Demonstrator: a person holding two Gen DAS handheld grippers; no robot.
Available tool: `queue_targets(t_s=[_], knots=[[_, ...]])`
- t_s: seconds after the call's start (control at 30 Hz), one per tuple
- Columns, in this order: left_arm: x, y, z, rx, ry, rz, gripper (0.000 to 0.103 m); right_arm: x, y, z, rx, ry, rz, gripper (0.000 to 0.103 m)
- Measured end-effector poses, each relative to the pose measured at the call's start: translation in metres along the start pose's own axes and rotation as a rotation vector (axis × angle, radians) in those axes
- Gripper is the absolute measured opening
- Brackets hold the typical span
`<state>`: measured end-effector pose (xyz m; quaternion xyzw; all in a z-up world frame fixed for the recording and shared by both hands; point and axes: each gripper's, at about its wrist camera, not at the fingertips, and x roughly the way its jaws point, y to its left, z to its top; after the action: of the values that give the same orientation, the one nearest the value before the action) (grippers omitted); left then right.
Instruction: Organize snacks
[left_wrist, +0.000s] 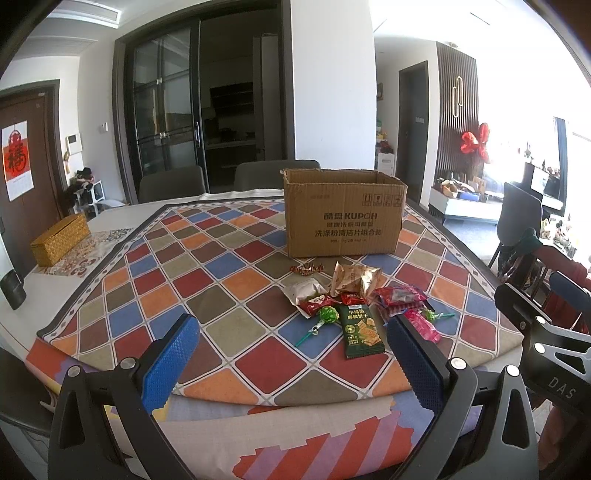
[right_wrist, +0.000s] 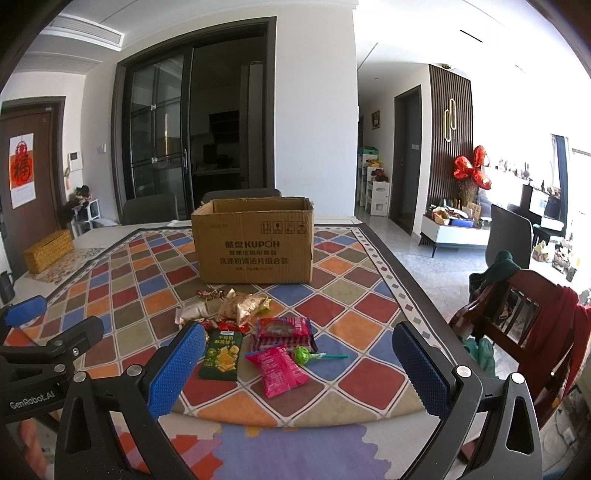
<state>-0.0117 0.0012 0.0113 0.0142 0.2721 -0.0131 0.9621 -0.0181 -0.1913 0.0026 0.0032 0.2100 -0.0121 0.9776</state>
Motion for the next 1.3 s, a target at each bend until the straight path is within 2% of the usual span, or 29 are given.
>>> queue_targets(t_s=[0.87,1.17,1.3], knots=[[-0.004,0.0,0.001,-0.001,-0.005,0.002,0.103,-0.002,0.001,0.001,-0.005,-0.004,0.003,0.103],[-0.003,0.001,-0.001,-0.006,0.012,-0.007,0.103,0.008,0.005,-0.001,-0.021,0.021,0.014,0.103],[0.009,0.002,-0.006,-0.007,0.029,-0.011,0.103,0.014,0.007,-0.002,-0.031,0.041,0.022,0.103]])
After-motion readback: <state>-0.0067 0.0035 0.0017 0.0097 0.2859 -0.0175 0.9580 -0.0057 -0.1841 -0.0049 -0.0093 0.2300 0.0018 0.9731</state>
